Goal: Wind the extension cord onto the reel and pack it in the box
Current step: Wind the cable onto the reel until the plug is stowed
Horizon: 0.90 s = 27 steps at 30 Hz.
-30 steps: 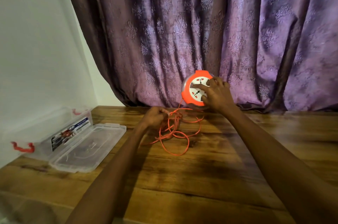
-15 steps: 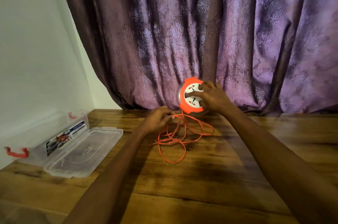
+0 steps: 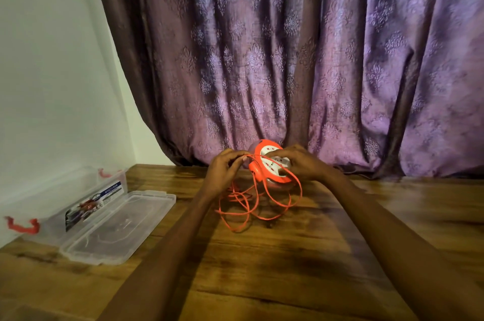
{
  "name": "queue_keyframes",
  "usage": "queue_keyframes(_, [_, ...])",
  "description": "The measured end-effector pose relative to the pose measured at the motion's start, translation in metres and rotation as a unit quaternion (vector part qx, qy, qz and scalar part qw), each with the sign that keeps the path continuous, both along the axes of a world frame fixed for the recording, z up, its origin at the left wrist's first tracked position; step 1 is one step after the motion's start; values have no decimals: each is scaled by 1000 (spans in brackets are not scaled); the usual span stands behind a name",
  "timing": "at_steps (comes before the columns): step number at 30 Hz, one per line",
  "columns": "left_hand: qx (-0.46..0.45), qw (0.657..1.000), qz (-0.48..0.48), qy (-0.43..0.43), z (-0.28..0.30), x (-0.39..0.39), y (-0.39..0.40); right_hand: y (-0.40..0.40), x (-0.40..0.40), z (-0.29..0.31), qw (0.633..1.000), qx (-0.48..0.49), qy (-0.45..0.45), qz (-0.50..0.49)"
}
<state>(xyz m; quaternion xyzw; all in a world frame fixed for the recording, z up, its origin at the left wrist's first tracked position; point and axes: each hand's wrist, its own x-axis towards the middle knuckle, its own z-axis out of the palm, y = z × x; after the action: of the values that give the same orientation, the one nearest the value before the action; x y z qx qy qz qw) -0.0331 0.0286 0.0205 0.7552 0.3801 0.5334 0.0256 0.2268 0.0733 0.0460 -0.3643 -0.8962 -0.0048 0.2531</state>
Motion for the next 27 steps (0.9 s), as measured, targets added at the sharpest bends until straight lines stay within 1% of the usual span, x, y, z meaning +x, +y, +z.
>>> queue_keyframes(2, [12,1000,14,-3,1,2,2,-2,5,-4,1000,-7,17,-1])
queue_keyframes(8, [6,998,52,-25,2,10,9,-1,8,-19,1000,-14,22,17])
queue_keyframes(11, [-18,996,87,-30,3,10,12,-4,10,-27,999,-25,28,15])
queue_keyframes(17, [-49,986,161,-1,-3,8,23,-8,11,-37,996,-28,79,0])
queue_keyframes(19, [-56,985,164,-26,-9,8,24,-7,13,-38,995,-38,93,-13])
queue_keyframes(22, [-89,979,174,-50,-22,7,22,-8,16,-37,994,-39,98,-7])
queue_keyframes(27, [-80,984,158,-28,-29,5,16,-5,19,-41,994,-58,95,-11])
